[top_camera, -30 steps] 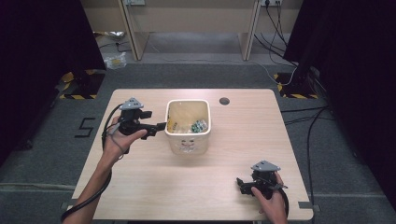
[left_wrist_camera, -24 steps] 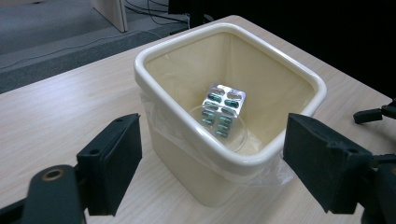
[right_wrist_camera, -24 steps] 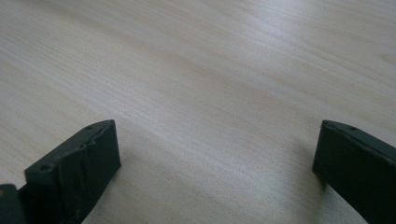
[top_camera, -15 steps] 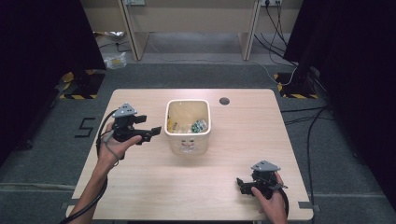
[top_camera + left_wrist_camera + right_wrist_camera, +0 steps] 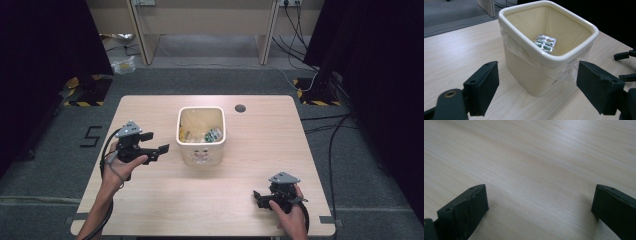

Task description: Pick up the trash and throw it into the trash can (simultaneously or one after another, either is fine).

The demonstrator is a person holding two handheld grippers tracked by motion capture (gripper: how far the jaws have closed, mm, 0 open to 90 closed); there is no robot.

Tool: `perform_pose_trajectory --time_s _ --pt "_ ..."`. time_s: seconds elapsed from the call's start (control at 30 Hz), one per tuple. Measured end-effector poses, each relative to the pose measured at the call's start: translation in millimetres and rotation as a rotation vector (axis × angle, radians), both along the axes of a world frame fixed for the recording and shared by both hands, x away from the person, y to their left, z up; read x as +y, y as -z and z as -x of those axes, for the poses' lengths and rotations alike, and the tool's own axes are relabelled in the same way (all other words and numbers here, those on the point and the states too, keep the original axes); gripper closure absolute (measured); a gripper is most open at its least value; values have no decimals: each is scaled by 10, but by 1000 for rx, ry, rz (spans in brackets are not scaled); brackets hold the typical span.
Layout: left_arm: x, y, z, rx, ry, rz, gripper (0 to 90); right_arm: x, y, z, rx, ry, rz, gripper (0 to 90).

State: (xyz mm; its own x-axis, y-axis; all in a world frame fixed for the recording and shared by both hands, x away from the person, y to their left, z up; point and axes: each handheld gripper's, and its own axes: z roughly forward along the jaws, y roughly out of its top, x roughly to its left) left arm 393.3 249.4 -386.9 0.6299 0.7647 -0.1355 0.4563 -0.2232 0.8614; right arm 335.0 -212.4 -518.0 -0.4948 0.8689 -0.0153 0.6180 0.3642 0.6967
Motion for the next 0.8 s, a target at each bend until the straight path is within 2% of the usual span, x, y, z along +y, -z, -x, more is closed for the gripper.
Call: perform_pose_trajectory --time_s 0.3,0.8 --pt "31 135 52 -4 -1 7 166 0 0 0 0 0 0 8" --pt "39 328 96 1 27 9 153 0 0 0 0 0 0 8"
